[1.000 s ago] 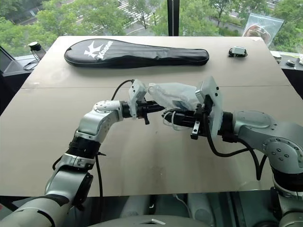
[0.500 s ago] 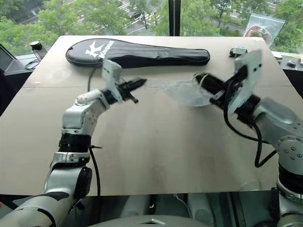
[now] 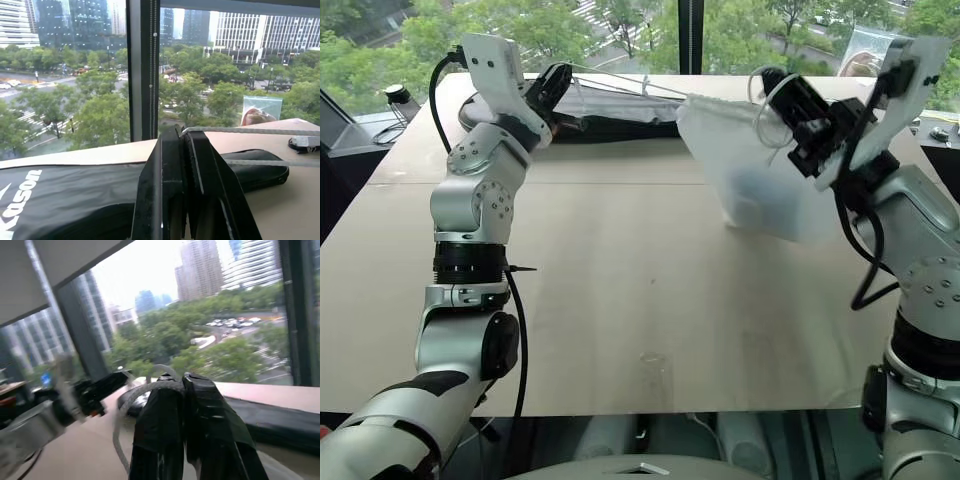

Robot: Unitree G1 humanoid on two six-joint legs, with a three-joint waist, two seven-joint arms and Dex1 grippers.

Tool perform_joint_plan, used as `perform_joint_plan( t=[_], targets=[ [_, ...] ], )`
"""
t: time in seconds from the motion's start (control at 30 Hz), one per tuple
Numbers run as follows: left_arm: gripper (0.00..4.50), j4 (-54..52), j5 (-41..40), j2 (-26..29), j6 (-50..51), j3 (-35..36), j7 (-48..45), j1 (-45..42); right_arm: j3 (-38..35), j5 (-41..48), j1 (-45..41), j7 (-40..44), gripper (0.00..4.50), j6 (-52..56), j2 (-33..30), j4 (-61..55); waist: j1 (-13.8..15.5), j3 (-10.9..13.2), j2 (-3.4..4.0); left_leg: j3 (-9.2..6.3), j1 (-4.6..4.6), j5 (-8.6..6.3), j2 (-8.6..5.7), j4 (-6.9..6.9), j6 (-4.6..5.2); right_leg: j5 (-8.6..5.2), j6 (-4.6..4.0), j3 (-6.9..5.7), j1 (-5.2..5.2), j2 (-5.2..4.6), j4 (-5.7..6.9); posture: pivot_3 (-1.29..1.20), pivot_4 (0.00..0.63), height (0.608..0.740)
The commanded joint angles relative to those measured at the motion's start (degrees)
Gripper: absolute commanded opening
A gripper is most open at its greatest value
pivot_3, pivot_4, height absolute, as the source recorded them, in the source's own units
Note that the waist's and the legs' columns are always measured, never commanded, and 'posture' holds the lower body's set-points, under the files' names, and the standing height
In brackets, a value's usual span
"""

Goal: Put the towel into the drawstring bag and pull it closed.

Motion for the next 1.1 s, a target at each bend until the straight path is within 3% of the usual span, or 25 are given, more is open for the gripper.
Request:
perform_joint_plan(
  t=[0.03, 0.33, 0.43, 0.57, 0.9, 1.03, 1.1],
  targets=[
    [0.06, -1.69, 0.07, 2.83, 0.91, 4.32, 1.54, -0.17, -2.84, 6.81, 0.89, 5.11, 0.00, 0.20, -3.72, -2.54, -0.23, 0.00, 0.00, 0.01, -0.01, -0.01, -0.02, 0.02, 0.01, 0.00, 0.00, 0.01, -0.01, -0.04, 0.01, 0.00, 0.150, 0.740],
    [0.06, -5.74, -1.18, 0.72, 3.70, -0.69, -4.99, -2.67, 2.94, 9.79, -0.54, 14.55, 0.00, 1.65, -8.28, -4.04, -0.16, 0.00, 0.00, -0.01, 0.07, -0.01, -0.04, 0.13, 0.02, 0.00, 0.01, 0.02, 0.00, 0.05, 0.16, 0.00, 0.150, 0.740],
    [0.06, -3.60, -1.01, 0.28, 3.26, -0.01, -5.22, -5.04, 5.52, 3.65, 2.29, 20.40, 0.00, 3.52, -13.33, -6.80, 0.09, 0.00, -0.01, -0.03, -0.02, -0.01, -0.06, 0.17, 0.02, 0.00, 0.01, -0.03, -0.01, 0.02, 0.10, 0.00, 0.150, 0.740],
    [0.06, -1.91, -0.50, -0.79, 2.31, -0.54, -6.45, -6.47, 3.43, 5.88, 3.78, 25.35, 0.00, 0.62, -13.99, -8.14, 0.03, 0.00, -0.02, -0.08, -0.09, -0.01, -0.08, 0.25, 0.02, 0.00, 0.02, -0.11, -0.01, -0.01, 0.07, 0.00, 0.150, 0.740],
    [0.06, -0.38, 0.01, -2.44, 2.74, 0.15, -6.19, -6.24, -2.15, 22.40, 0.94, 16.70, 0.00, -11.42, -5.82, -7.36, -0.08, 0.01, -0.02, -0.09, -0.07, -0.01, -0.06, 0.26, 0.02, 0.00, 0.02, -0.09, -0.01, 0.00, 0.13, 0.00, 0.150, 0.740],
    [0.06, -1.58, -0.71, -3.59, 3.92, -0.81, -7.17, -6.46, -1.14, 27.26, -1.84, 12.00, 0.00, -15.48, -2.49, -7.07, -0.08, 0.01, -0.02, -0.09, -0.07, -0.01, -0.08, 0.28, 0.02, 0.01, 0.03, -0.09, -0.01, -0.02, 0.14, 0.00, 0.150, 0.740],
    [0.06, -3.94, -1.68, -5.08, 5.45, -1.79, -7.74, -5.78, 1.48, 25.23, -2.79, 10.93, 0.00, -16.19, -0.09, -6.95, -0.04, 0.01, -0.02, -0.11, -0.06, -0.01, -0.08, 0.28, 0.02, 0.01, 0.03, -0.10, -0.01, -0.01, 0.15, 0.00, 0.150, 0.740]
  ],
)
